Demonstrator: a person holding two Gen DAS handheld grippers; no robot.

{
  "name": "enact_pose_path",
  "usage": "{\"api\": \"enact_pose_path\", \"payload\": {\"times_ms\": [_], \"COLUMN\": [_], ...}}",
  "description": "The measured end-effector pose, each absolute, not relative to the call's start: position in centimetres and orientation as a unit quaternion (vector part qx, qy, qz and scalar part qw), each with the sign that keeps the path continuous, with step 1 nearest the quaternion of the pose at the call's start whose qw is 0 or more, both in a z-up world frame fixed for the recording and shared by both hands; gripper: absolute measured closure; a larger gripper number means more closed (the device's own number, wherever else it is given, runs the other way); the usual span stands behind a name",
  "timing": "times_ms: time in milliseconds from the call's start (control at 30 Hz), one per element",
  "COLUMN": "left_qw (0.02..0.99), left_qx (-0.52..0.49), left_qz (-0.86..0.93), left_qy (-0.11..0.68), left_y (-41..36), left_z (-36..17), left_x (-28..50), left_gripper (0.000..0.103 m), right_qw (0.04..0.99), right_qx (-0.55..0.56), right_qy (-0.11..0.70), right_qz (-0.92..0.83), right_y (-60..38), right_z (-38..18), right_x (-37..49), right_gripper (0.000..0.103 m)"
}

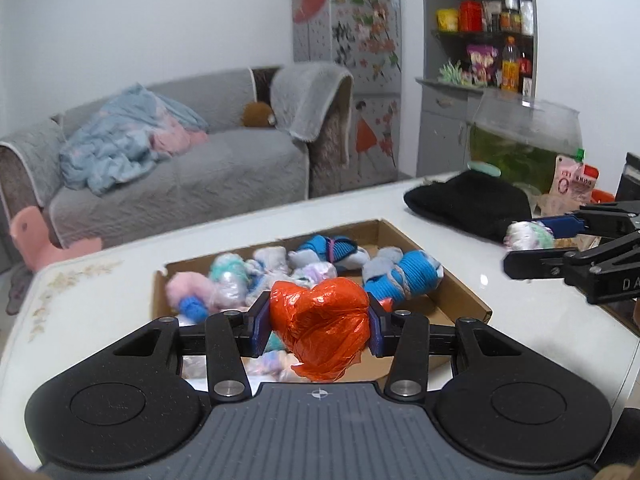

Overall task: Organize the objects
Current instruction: 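Carry both bundles over the tray and lower them inside, then open both grippers to release the bundles and withdraw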

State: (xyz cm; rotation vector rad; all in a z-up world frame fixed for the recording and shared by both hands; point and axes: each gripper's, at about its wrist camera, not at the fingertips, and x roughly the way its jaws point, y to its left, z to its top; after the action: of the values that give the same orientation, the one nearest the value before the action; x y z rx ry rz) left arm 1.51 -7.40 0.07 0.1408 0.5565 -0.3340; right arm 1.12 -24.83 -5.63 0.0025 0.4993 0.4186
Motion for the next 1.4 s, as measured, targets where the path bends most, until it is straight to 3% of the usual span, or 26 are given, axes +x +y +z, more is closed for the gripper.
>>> {"api": "enact_pose_path", "payload": {"times_ms": [367, 867, 1133, 1400], "left_qw": [0.911, 0.887, 0.867, 0.853], "left_qx": [0.048, 0.030, 0.064, 0.129], "left_qz": [-0.189, -0.188, -0.220, -0.239], "left_qy": [0.363, 0.422, 0.442, 0.446], "left_y": [-9.3, -8.8, -9.7, -10.9], "left_z": [-4.1, -8.3, -7.8, -7.6], "left_x": [8.1, 8.0, 5.3, 7.5], "left_gripper": [0.051, 0.052, 0.052, 0.051], "right_qw": [0.909, 0.886, 0.867, 0.835], "right_qx": [0.037, 0.019, -0.057, -0.114], "right_qy": [0.338, 0.397, 0.402, 0.402], "right_qz": [0.241, 0.239, 0.290, 0.358], "right_y": [-23.7, -22.6, -22.9, -23.0], "right_z": [-8.4, -11.9, -11.8, -10.9], "right_x": [6.3, 7.7, 5.2, 6.3], "right_gripper": [0.040, 0.040, 0.040, 0.040]}}
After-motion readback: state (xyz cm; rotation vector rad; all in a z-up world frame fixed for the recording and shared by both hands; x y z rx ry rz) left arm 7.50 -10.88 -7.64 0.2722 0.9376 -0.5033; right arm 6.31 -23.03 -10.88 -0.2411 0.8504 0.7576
